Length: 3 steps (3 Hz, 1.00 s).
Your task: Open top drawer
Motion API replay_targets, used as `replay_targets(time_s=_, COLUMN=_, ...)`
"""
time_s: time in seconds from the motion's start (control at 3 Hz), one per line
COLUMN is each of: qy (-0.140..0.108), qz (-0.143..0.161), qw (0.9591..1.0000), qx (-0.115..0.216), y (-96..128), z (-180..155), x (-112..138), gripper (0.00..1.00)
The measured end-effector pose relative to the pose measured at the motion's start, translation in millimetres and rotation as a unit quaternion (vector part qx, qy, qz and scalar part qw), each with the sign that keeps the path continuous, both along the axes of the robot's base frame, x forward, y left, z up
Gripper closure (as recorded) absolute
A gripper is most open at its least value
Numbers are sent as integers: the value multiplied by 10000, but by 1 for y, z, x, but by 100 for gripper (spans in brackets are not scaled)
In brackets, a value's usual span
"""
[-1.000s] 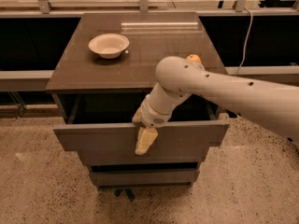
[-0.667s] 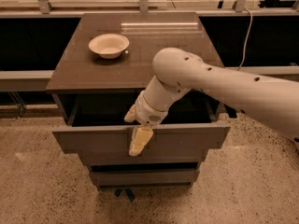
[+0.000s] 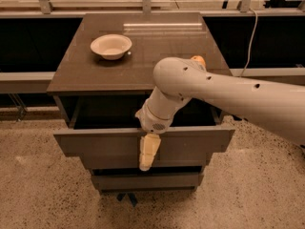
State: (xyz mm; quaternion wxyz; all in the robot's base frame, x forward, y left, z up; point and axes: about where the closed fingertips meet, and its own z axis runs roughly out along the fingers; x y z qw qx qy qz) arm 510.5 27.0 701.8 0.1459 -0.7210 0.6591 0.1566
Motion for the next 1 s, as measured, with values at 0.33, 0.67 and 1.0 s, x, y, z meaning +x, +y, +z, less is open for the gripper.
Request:
replay_targets(time_s=0.33, qy=-35, qz=-195, qw=9993, qx=-314, y=-21, z=-33, x=9, gripper=0)
replay_targets(time_s=0.67, qy=-47, qz=-290, qw=9980, qx=-562, y=-37, z=-62, x=18, gripper=18)
replay_targets(time_s=1.0, qy=-70, qz=-291, qw=9977, qx=-615, y=-40, z=-62, x=20, gripper=34)
